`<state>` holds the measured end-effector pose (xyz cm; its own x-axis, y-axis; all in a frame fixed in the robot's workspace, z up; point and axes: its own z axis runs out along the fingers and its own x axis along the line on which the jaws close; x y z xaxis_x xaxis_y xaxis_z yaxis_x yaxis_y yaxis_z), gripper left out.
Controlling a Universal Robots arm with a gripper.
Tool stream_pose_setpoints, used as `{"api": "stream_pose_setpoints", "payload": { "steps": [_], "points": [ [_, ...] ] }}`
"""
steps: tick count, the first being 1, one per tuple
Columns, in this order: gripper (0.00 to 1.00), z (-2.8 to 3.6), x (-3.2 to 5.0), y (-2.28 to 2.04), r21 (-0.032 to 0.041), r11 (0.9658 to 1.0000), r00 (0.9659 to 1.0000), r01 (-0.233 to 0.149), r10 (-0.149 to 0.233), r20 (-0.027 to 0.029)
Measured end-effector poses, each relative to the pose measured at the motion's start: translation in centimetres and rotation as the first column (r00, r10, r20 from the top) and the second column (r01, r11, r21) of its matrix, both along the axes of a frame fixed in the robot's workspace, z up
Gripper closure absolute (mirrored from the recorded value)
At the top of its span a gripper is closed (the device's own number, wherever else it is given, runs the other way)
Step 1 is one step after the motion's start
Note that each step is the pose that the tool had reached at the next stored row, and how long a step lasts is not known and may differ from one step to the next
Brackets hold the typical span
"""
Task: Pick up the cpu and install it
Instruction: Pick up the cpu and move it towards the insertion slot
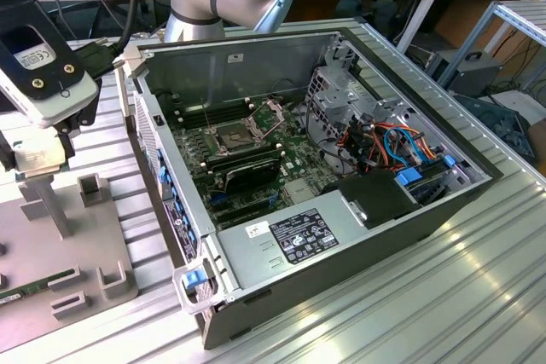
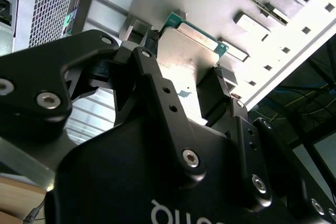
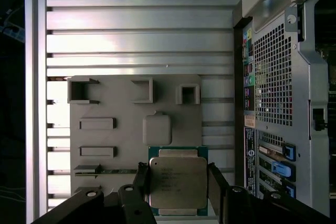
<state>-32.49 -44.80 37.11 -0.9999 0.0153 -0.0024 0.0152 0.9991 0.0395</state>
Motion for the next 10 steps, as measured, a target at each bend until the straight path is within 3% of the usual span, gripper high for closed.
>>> {"api": "stream_pose_setpoints", "payload": {
  "steps": [5, 10],
  "points": [
    [0.45, 0.02, 0.08, 0.00, -0.0001, 1.0000, 1.0000, 0.000, 0.000, -0.0002],
    [0.45, 0.00, 0.90, 0.00, 0.0000, 1.0000, 1.0000, 0.000, 0.000, 0.0000]
  ]
}}
